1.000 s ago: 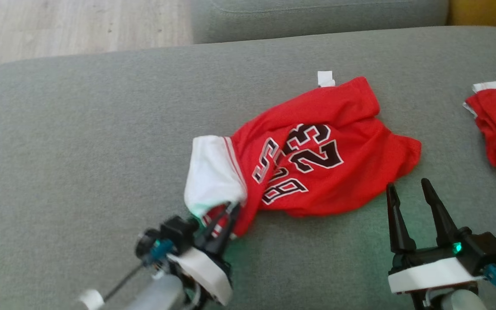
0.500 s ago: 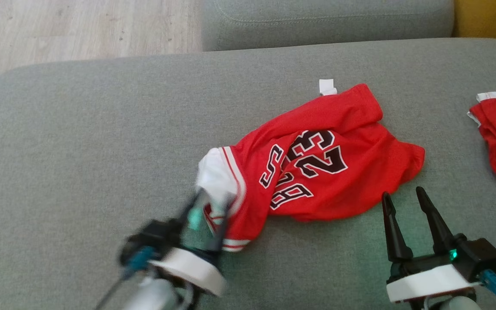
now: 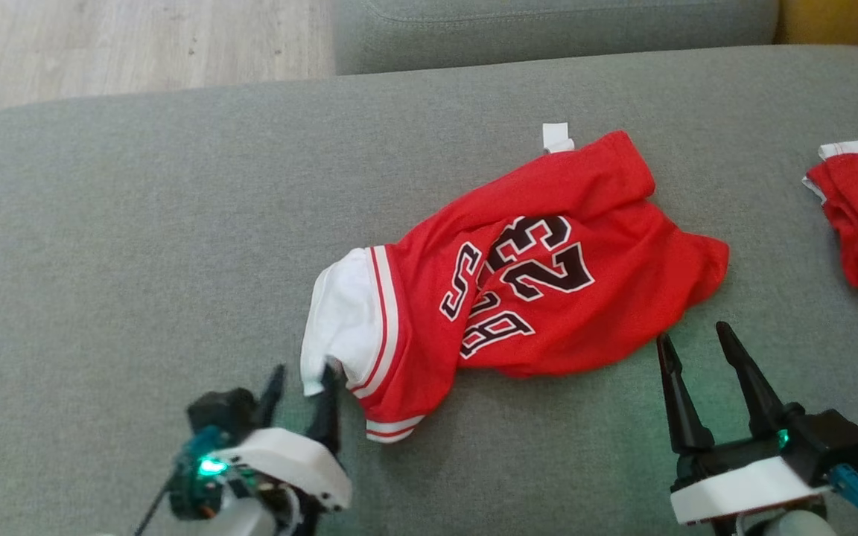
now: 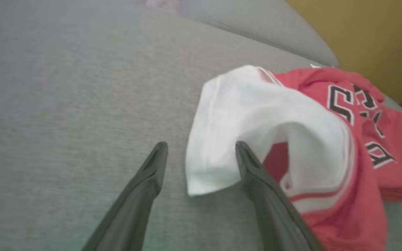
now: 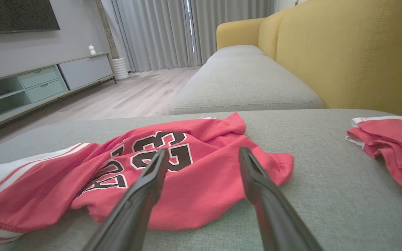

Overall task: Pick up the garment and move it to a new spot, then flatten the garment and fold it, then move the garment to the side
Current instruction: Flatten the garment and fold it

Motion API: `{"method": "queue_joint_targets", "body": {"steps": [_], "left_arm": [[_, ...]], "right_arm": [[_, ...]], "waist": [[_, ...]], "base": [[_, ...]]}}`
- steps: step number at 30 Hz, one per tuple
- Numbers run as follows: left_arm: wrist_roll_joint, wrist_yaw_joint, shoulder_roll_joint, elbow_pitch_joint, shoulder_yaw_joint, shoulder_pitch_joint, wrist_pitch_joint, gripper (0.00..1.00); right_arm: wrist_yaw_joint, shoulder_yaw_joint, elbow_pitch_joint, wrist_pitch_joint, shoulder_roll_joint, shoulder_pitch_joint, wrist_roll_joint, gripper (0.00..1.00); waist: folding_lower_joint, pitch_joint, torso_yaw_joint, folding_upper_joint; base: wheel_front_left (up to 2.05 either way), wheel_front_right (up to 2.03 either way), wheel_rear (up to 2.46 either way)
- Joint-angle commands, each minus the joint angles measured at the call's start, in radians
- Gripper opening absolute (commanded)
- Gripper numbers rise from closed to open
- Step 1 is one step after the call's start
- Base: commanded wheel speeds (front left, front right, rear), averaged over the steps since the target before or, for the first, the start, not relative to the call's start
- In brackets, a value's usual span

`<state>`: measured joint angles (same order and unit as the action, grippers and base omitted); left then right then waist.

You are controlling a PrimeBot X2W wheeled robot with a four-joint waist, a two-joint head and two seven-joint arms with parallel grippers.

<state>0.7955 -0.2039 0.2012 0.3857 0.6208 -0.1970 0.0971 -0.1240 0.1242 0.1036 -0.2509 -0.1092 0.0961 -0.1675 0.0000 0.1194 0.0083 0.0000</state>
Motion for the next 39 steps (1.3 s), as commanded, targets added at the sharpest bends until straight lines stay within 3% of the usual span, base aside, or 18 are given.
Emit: {"method": "queue_joint_targets", "body": {"steps": [1, 11, 17, 18, 19, 20, 21, 22, 26, 33, 39], "left_arm": [[0.001, 0.003, 0.003, -0.021, -0.024, -0.028, 0.004, 1.0], [-0.039, -0.052, -0.01, 0.053, 0.003, -0.003, 0.031, 1.0], [-0.039, -0.037, -0.028, 0.121, 0.015, -0.034, 0.028, 0.97], [-0.042, -0.031, -0.031, 0.133, 0.022, -0.042, 0.026, 0.65], [-0.042, -0.026, -0.035, 0.144, 0.024, -0.049, 0.026, 0.42], [-0.043, -0.02, -0.038, 0.155, 0.027, -0.057, 0.027, 0.3], [-0.046, -0.013, -0.04, 0.166, 0.032, -0.066, 0.026, 0.09], [-0.047, -0.006, -0.043, 0.178, 0.037, -0.074, 0.025, 0.0], [-0.05, 0.027, -0.048, 0.215, 0.049, -0.1, 0.032, 0.0], [-0.102, 0.007, -0.007, 0.234, 0.034, -0.141, 0.12, 0.0], [-0.179, 0.0, 0.103, 0.204, 0.007, -0.202, 0.155, 0.0]], "right_arm": [[-0.007, 0.021, -0.032, -0.011, -0.021, -0.023, -0.006, 1.0], [-0.007, 0.017, -0.031, -0.011, -0.017, -0.023, -0.008, 1.0], [-0.007, 0.021, -0.032, -0.011, -0.01, -0.038, -0.013, 1.0], [-0.007, 0.021, -0.033, -0.011, -0.009, -0.041, -0.013, 1.0], [-0.007, 0.022, -0.033, -0.011, -0.01, -0.043, -0.013, 1.0], [-0.007, 0.022, -0.033, -0.011, -0.011, -0.046, -0.014, 1.0], [-0.007, 0.022, -0.034, -0.011, -0.012, -0.049, -0.015, 1.0], [-0.007, 0.022, -0.034, -0.011, -0.014, -0.05, -0.016, 1.0], [-0.007, 0.017, -0.036, -0.011, -0.018, -0.052, -0.018, 1.0], [-0.007, 0.006, -0.04, -0.011, -0.021, -0.046, -0.014, 1.0], [-0.007, 0.031, -0.014, -0.011, -0.025, -0.05, -0.008, 1.0]], "waist": [[0.0, 0.004, -0.003, 0.0], [0.0, 0.025, -0.011, 0.0], [0.0, 0.037, -0.007, 0.0], [0.0, 0.039, -0.007, 0.0], [0.0, 0.042, -0.007, 0.0], [0.0, 0.044, -0.008, 0.0], [0.0, 0.046, -0.009, 0.0], [0.0, 0.048, -0.01, 0.0], [0.0, 0.05, -0.014, 0.0], [0.0, 0.046, -0.005, 0.0], [0.0, 0.047, 0.017, 0.0]], "base": [[0.0, 0.0, 0.0], [0.0, 0.0, 0.0], [0.0, 0.0, 0.0], [0.0, 0.0, 0.0], [0.0, 0.0, 0.0], [0.0, 0.0, 0.0], [0.0, 0.0, 0.0], [0.0, 0.0, 0.0], [0.0, 0.0, 0.0], [0.0, 0.0, 0.0], [0.0, 0.0, 0.0]]}}
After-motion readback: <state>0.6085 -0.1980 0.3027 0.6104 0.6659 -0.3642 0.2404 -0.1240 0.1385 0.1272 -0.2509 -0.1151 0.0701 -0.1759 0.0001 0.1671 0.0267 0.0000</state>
